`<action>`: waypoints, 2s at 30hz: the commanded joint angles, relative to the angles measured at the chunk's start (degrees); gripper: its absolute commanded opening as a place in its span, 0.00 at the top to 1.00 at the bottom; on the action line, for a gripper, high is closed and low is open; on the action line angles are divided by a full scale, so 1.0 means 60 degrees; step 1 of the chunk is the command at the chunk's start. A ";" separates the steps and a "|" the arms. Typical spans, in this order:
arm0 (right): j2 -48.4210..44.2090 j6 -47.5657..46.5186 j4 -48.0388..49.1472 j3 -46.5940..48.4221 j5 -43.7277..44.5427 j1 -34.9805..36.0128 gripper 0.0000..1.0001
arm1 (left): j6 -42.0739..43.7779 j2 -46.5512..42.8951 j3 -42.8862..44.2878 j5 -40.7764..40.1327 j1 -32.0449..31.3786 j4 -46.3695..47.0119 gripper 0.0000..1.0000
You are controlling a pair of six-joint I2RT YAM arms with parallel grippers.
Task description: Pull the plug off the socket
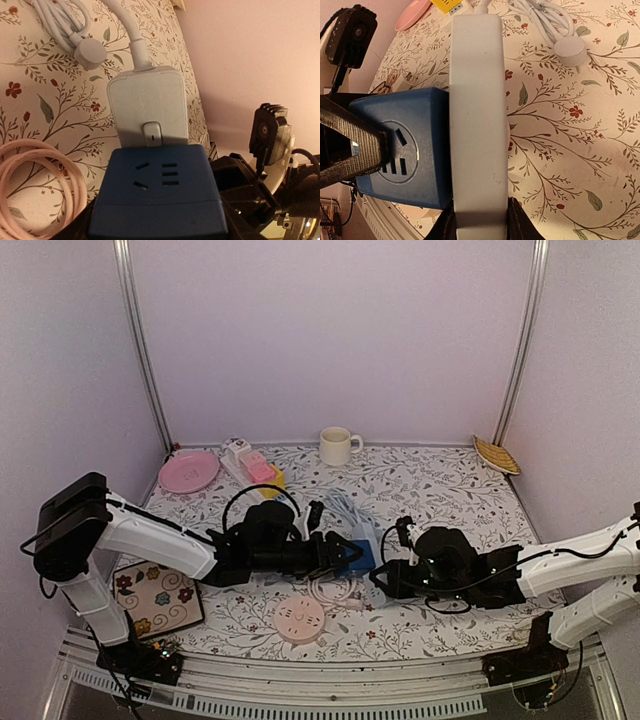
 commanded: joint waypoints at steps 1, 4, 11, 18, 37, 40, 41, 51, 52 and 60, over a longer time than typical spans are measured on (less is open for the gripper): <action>-0.0372 0.0388 -0.0260 -0.0485 0.1478 -0.0790 0.97 | 0.0155 -0.0652 -0.0410 0.0650 -0.0028 0.0425 1.00; -0.0448 0.0417 -0.0604 -0.0554 0.1744 -0.0889 0.97 | 0.0113 -0.0733 -0.0516 0.0735 -0.0037 0.0563 1.00; -0.0569 0.0520 -0.0890 -0.0665 0.1930 -0.1103 0.97 | 0.0119 -0.0729 -0.0600 0.0860 -0.0038 0.0820 1.00; -0.0540 0.0584 -0.1174 -0.0671 0.2020 -0.1307 0.97 | 0.0123 -0.0806 -0.0672 0.0929 -0.0040 0.0913 1.00; -0.0584 0.0598 -0.2475 -0.0087 0.2798 -0.1414 0.97 | 0.0277 -0.1182 -0.0727 0.0414 -0.0039 0.0294 1.00; -0.0531 0.0508 -0.2683 0.0137 0.2907 -0.1301 0.97 | 0.0336 -0.1179 -0.0636 0.0276 -0.0043 0.0016 1.00; -0.0523 0.0506 -0.2719 0.0208 0.2935 -0.1216 0.97 | 0.0358 -0.1174 -0.0600 0.0234 -0.0050 -0.0048 1.00; 0.0441 0.0464 -0.3657 0.1409 0.3941 -0.0197 0.97 | 0.0482 -0.1023 -0.0280 0.0228 -0.0059 -0.0501 1.00; 0.0573 0.0484 -0.3778 0.1545 0.4046 -0.0148 0.97 | 0.0487 -0.1021 -0.0268 0.0231 -0.0055 -0.0519 1.00; 0.0738 0.0520 -0.4073 0.1751 0.4409 -0.0118 0.97 | 0.0489 -0.1153 -0.0318 0.0083 -0.0055 -0.0676 1.00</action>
